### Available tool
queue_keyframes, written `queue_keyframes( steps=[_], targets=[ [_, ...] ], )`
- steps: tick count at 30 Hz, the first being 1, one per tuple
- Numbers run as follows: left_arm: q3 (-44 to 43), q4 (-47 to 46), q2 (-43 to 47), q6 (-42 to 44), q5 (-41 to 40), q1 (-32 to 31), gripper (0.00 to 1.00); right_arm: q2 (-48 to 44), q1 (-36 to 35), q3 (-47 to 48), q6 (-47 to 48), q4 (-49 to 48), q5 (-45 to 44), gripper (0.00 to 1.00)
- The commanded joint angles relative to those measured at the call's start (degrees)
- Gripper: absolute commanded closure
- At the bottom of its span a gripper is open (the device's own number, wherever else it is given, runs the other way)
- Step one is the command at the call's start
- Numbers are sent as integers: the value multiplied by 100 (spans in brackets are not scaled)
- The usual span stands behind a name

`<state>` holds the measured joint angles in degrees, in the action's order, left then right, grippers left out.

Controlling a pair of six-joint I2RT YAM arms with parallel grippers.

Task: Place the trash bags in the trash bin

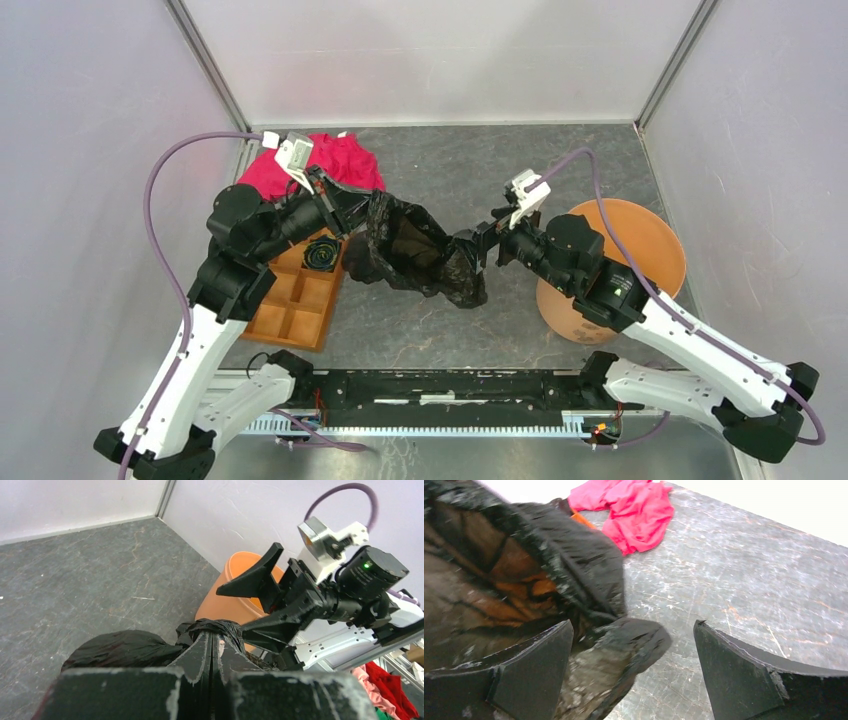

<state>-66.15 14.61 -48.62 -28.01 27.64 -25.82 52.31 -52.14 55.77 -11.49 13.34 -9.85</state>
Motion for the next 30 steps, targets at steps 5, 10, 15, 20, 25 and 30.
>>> queue_keyframes(
  steps=[5, 10, 15, 20, 25, 30],
  targets=[
    [244, -821, 151, 213, 311, 7, 98, 497, -11, 127, -717, 250, -728, 2],
    [229, -925, 142, 287, 174, 5, 98, 703, -15, 85, -1258, 380, -565, 2],
    [294, -1011, 99, 279, 9, 7, 98, 763, -13, -364, -2628, 85, -87, 2],
    [288, -1023, 28, 312, -4, 7, 98, 835, -15, -275, -3225, 366, -73, 2],
    [226, -892, -62, 395, -25, 4, 98, 735, -13, -525, -3755, -66, 534, 2],
    [272, -907, -52, 419, -73, 7, 98, 458, -24, -1165, -4692, -770, 757, 2]
  ],
)
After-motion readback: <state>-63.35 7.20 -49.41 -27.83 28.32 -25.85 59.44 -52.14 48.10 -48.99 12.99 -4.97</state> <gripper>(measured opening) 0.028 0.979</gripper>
